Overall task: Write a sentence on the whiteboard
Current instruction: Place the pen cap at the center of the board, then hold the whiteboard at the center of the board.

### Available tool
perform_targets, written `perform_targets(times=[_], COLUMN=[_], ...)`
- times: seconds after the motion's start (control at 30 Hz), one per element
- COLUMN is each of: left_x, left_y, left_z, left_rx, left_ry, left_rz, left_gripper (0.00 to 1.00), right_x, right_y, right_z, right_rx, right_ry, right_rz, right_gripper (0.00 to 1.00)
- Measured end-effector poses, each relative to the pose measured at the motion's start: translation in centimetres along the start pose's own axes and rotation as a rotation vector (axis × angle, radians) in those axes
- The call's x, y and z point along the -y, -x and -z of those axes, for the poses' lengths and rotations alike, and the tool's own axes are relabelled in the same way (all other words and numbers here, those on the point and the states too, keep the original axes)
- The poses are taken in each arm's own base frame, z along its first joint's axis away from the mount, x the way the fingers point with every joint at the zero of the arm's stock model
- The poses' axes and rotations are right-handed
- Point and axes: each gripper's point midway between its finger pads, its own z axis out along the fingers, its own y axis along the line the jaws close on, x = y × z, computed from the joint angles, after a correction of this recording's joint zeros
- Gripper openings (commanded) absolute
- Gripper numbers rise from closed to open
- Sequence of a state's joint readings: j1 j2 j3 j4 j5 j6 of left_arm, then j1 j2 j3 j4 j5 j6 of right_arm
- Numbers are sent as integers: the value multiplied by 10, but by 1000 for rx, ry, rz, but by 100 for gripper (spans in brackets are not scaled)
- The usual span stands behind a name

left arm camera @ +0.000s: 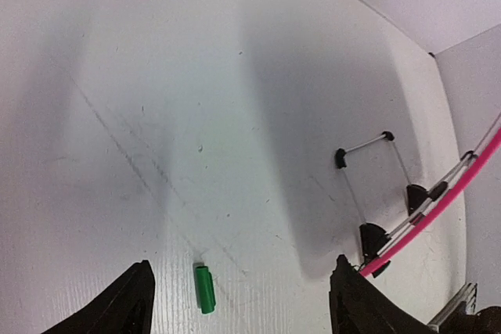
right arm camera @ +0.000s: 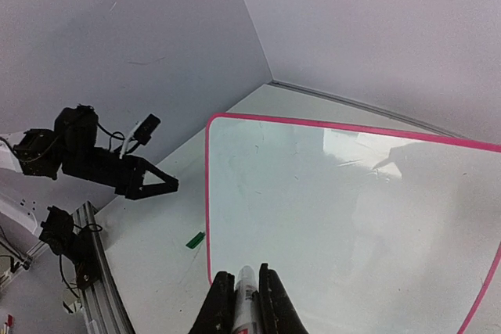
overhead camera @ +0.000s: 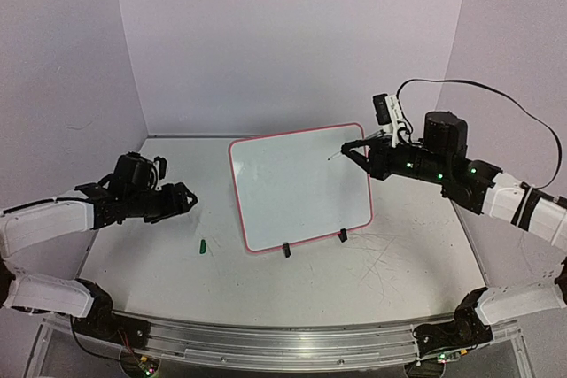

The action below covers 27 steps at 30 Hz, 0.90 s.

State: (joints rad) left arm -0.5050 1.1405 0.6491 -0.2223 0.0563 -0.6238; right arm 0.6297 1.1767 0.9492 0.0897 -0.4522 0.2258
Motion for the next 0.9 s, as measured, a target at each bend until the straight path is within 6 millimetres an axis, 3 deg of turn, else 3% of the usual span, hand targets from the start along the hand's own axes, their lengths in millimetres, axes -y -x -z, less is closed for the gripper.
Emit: perform_targets(times=[0.13,0.27,0.43,0.53,0.7,0.9], left_x=[17,51,80,94,107,108], left_y=[22,31,15,10,3,1], left_z=[21,33,33,33,12,-16], left_rx=[64,101,57,29,-47,-74], left_ry=[-116,-309,-525,-622,-715,-731], left_rz=[-3,-46,-109,-155,-198,-237], left_gripper=[85,85,84,77,73,74], right_x=[2,-16,-47,-60,-60,-62], right_y=[1,-4,-5,-9,-10,6], right_z=[-2,-15,-50,-62,-69,-71], right_rx=[17,2,-28,-45,-41,28], right_ry=[-54,-62,-39,-19,-25,-25], right_rz=[-32,-21,27,56,92,142], right_gripper=[0,0,0,0,0,0])
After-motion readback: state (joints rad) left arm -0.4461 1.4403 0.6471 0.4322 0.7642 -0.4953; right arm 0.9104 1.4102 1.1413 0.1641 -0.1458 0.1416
